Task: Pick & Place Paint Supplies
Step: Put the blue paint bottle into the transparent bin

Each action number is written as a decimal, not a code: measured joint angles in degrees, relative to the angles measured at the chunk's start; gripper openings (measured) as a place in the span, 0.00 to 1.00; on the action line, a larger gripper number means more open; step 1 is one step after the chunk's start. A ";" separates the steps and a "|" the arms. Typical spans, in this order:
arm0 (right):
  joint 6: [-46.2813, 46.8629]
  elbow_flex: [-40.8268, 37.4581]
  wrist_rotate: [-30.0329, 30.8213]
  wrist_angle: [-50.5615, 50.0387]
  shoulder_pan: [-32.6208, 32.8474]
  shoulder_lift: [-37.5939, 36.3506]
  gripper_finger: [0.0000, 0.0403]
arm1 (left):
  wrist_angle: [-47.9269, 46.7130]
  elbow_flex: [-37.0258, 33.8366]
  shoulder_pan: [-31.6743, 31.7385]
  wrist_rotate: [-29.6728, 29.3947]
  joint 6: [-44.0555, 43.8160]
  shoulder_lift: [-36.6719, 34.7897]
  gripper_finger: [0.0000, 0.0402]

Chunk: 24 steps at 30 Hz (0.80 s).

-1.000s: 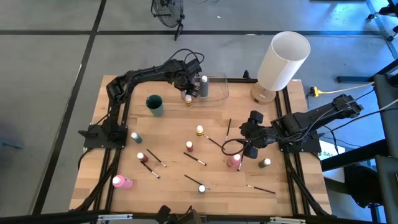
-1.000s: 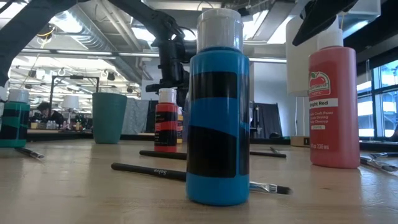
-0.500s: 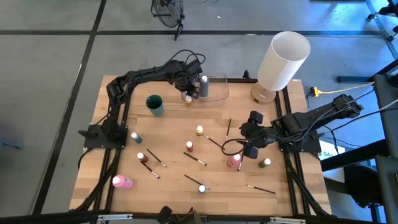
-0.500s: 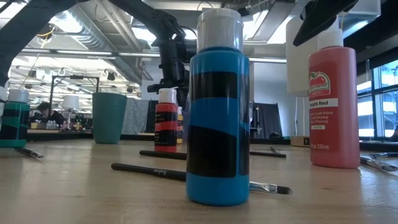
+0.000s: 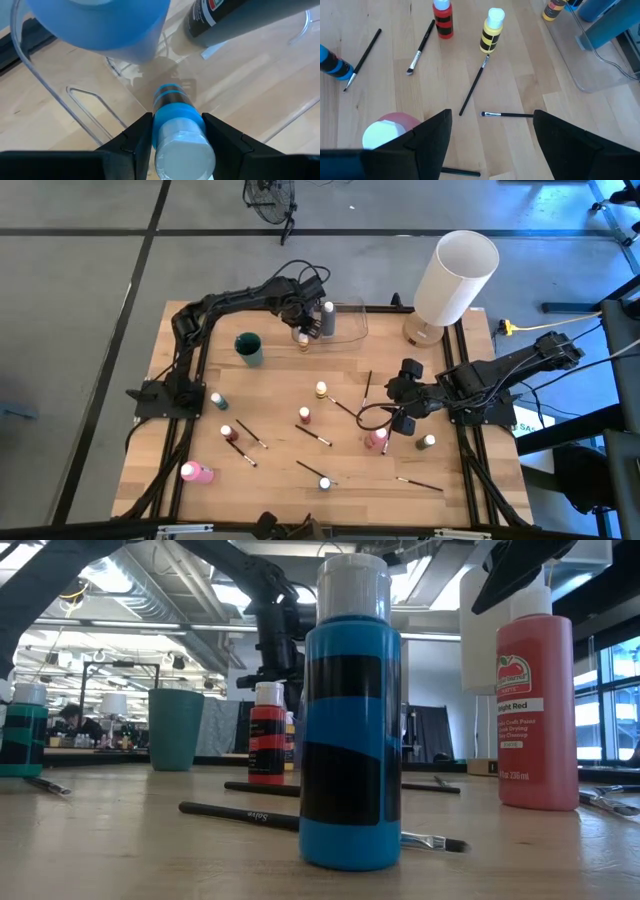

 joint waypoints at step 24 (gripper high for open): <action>-0.44 0.00 0.13 -0.02 0.00 0.00 0.70 | -0.06 0.09 -0.98 -1.34 -1.37 2.04 0.36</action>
